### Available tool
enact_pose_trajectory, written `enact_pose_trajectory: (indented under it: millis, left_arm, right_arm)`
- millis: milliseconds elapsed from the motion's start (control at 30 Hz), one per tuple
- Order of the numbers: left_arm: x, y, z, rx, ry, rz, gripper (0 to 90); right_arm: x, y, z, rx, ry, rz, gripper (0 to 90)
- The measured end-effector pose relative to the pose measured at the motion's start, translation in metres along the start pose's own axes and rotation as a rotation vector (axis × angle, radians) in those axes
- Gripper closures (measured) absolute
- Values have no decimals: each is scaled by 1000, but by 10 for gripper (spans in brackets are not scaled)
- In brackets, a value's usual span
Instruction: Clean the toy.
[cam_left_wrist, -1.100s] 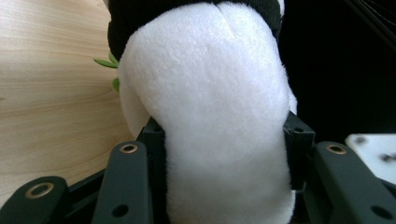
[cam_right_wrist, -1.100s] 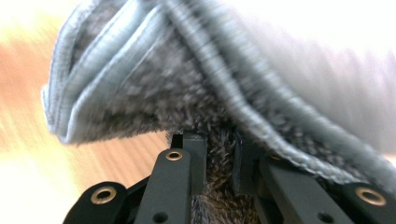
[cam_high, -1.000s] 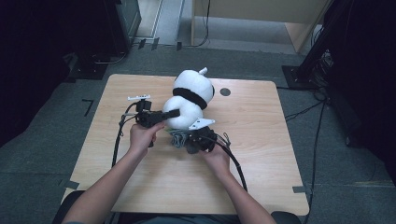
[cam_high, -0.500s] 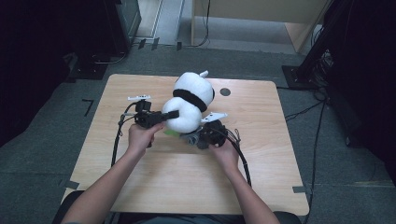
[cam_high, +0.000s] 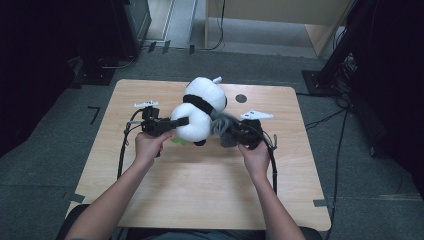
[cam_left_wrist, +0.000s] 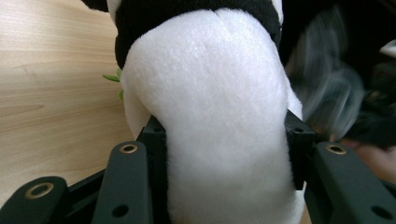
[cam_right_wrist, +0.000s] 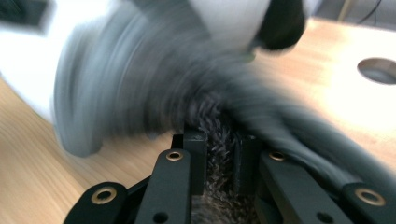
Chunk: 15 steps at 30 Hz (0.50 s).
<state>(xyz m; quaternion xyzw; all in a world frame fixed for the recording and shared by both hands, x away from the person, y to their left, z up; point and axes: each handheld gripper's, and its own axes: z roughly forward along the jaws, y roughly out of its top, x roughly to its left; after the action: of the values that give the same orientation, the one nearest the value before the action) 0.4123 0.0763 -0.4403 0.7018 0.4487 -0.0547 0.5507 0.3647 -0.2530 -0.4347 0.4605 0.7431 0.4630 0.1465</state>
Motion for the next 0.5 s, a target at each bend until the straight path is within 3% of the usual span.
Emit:
enact_pose_trajectory:
  millis: [100,300,500]
  left_arm:
    - [-2,-2,4,10,-1,9,508]
    - [-11,-6,10,15,-1,26,509]
    - [-18,-8,11,-4,19,41,509]
  right_arm:
    - [6,9,-10,-26,21,-8,802]
    - [39,21,-13,-58,97,-64,801]
    - [67,23,-4,-28,159,-121,799]
